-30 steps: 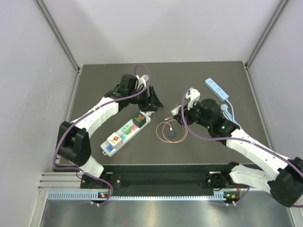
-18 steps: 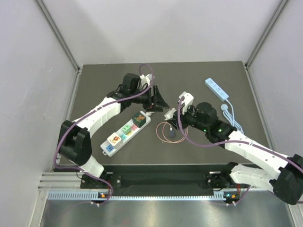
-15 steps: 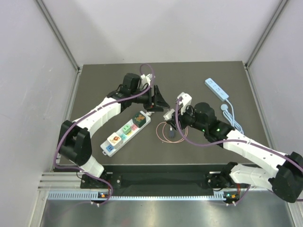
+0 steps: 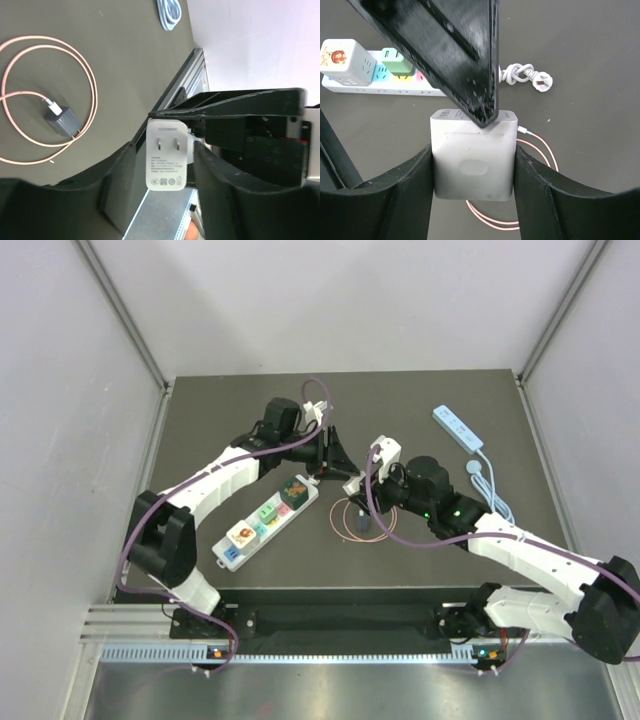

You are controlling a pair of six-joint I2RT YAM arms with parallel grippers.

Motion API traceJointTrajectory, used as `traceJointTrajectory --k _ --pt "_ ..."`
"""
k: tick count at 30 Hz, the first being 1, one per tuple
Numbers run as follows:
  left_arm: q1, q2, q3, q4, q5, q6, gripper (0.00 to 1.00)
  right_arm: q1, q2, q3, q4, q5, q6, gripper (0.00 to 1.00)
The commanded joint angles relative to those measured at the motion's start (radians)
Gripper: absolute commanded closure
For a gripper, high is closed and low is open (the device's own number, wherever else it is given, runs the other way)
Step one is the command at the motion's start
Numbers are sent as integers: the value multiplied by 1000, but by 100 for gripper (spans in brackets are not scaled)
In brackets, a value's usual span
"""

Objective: Insert the plug

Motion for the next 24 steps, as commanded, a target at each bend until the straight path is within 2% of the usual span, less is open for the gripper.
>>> traceJointTrajectory --k 1,5,7,8,9,10,13,14,16,17,19,24 --pt "-19 19 -6 32 42 26 47 21 -15 68 68 2 -10 100" --pt "-33 38 0 26 58 26 55 24 -14 75 72 -3 -10 100" --pt "-33 41 0 27 64 26 82 22 -9 79 72 -4 -10 100" --pt "-33 41 0 27 62 22 94 24 -9 79 72 -4 -10 95" --pt "-33 39 -2 32 62 14 100 24 -5 82 69 -4 -10 91" --pt "-33 38 -6 65 67 2 100 24 -3 87 66 3 -3 86" --pt "-30 21 -57 218 116 -99 100 22 0 98 49 8 60 46" --pt "-29 16 -69 283 124 -159 100 24 -6 96 54 2 100 27" --pt "-24 15 -92 363 128 -219 100 22 -23 76 72 -12 159 15" --pt "-24 18 -97 433 133 -274 100 18 -32 70 75 -9 180 4" --pt "-21 21 -100 492 151 -320 100 2 -72 47 80 11 245 0" --pt "-16 1 -112 648 151 -411 100 -114 -202 -13 100 -47 414 0"
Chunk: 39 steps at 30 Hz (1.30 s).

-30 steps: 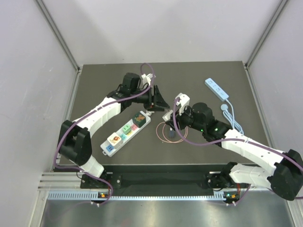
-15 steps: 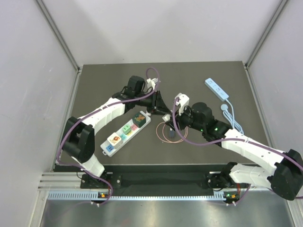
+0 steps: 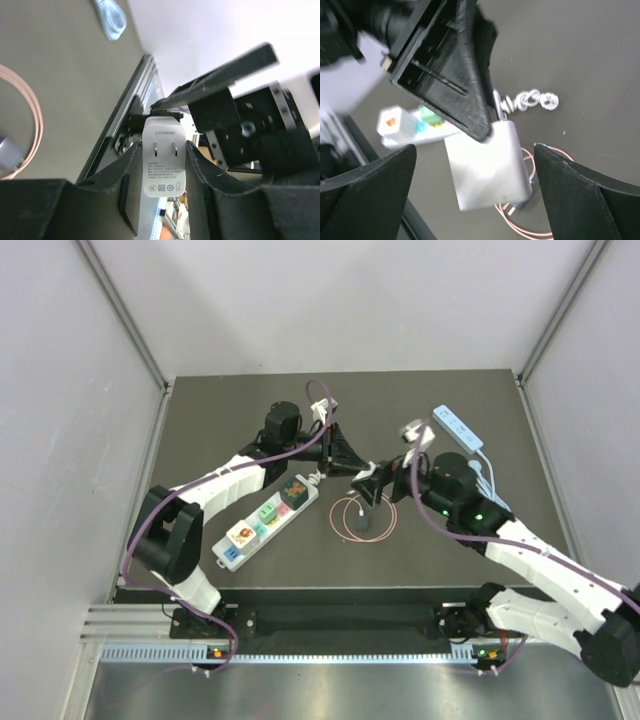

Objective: Insert the plug

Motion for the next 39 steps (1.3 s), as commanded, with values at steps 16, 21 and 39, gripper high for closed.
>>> traceJointTrajectory --k 16,21,39 --pt "5 -67 -72 752 -27 -390 100 -258 -179 -190 464 -273 696 14" --pt "1 -70 -72 779 -44 -402 100 -258 -160 -214 566 -278 719 26" --pt "-30 14 -112 1020 -85 -542 100 -255 -11 -234 875 -263 805 64"
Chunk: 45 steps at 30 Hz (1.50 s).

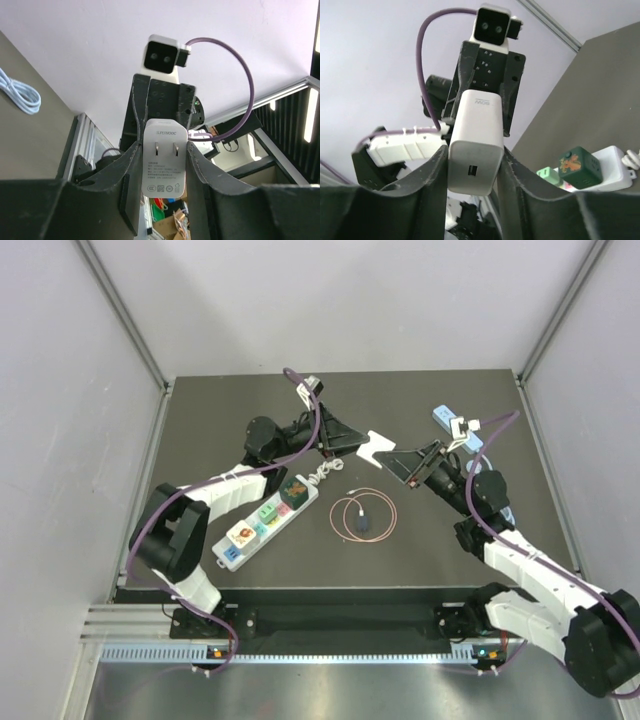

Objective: Insert the plug

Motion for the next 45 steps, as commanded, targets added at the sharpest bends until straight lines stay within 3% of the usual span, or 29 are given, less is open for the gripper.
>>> traceJointTrajectory --k 1,5,6,7,8,9,11,12,13,14,18,20,21,22,23,24,25,27,31,35,38,40,45 --pt "-22 6 5 125 -11 -33 100 -6 25 16 131 42 20 71" --pt "-25 4 -15 105 -13 -18 100 -4 34 10 142 59 15 96" --pt "-24 6 -10 88 -7 -9 95 -7 30 12 140 70 11 100" --pt "-24 4 -6 59 -7 23 81 -7 27 16 120 77 9 100" --pt "-22 1 0 4 -10 51 57 -13 16 24 35 88 6 100" --pt "-24 -11 7 -91 -14 83 45 -21 10 50 -25 105 -9 100" --pt "-22 -29 19 -188 -37 178 32 -32 -10 79 -166 105 -29 100" --pt "-19 -40 31 -258 -42 204 13 -44 -19 117 -229 107 -57 100" --pt "-18 -45 40 -289 -46 244 4 -49 -28 142 -299 122 -80 100" --pt "-13 -48 48 -317 -50 261 1 -50 -44 169 -390 142 -107 100" --pt "30 -68 54 -372 -60 279 1 -89 -71 313 -779 200 -218 100" --pt "47 -74 68 -511 -74 345 1 -118 -67 370 -916 270 -264 100" --pt "64 -80 117 -621 -91 405 1 -127 -61 425 -979 295 -301 100" --pt "71 -83 158 -800 -133 588 1 -147 -55 453 -1098 367 -359 100" --pt "74 -86 259 -1119 -189 697 1 -161 -36 478 -1165 404 -374 100" --pt "74 -86 308 -1270 -326 802 1 -199 -24 517 -1208 425 -402 100" --pt "73 -88 344 -1370 -385 953 1 -217 -10 535 -1280 461 -408 100" --pt "76 -114 398 -1535 -549 1052 1 -272 33 564 -1312 470 -414 100" --pt "76 -189 389 -1616 -736 1157 1 -332 134 651 -1410 565 -373 100" --pt "76 -273 286 -1547 -793 1134 1 -359 337 823 -1547 688 -341 100" --pt "76 -316 180 -1469 -792 1137 1 -395 457 915 -1586 662 -318 100" --pt "76 -316 165 -1463 -794 1155 1 -431 525 985 -1613 595 -324 100" --pt "76 -295 165 -1498 -836 1191 1 -437 796 1241 -1748 639 -342 100"
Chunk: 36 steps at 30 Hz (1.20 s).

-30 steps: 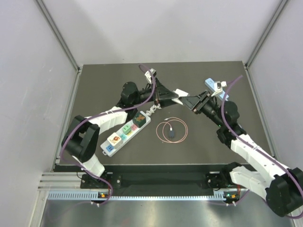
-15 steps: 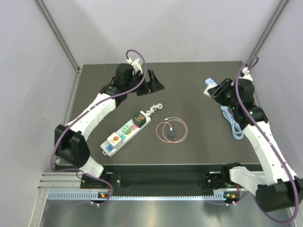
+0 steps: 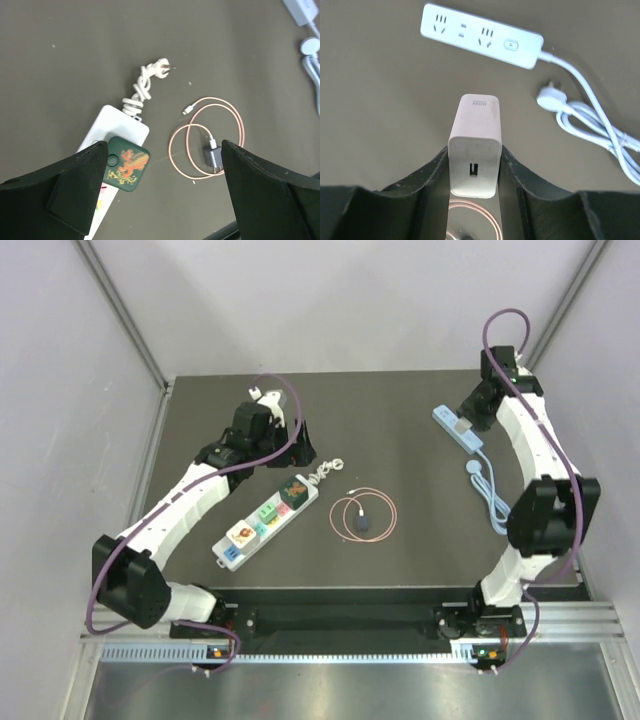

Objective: Insert the plug

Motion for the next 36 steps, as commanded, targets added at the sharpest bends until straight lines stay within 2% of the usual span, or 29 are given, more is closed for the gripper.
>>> traceJointTrajectory --k 1,5,8,17,30,36 --pt "0 1 1 9 -60 46 1 -3 131 172 -134 33 -3 100" --pt "0 -12 -9 18 -51 39 1 -8 305 347 -189 43 32 100" --pt "0 -32 -25 34 -72 33 1 -21 375 416 -198 59 89 100" --pt "0 -36 -21 11 -174 7 1 -75 494 552 -250 38 199 100" --pt "0 -39 -21 1 -197 15 1 -104 551 538 -172 -86 164 100" --pt "-2 -43 -19 0 -198 16 1 -115 562 539 -159 -80 162 100"
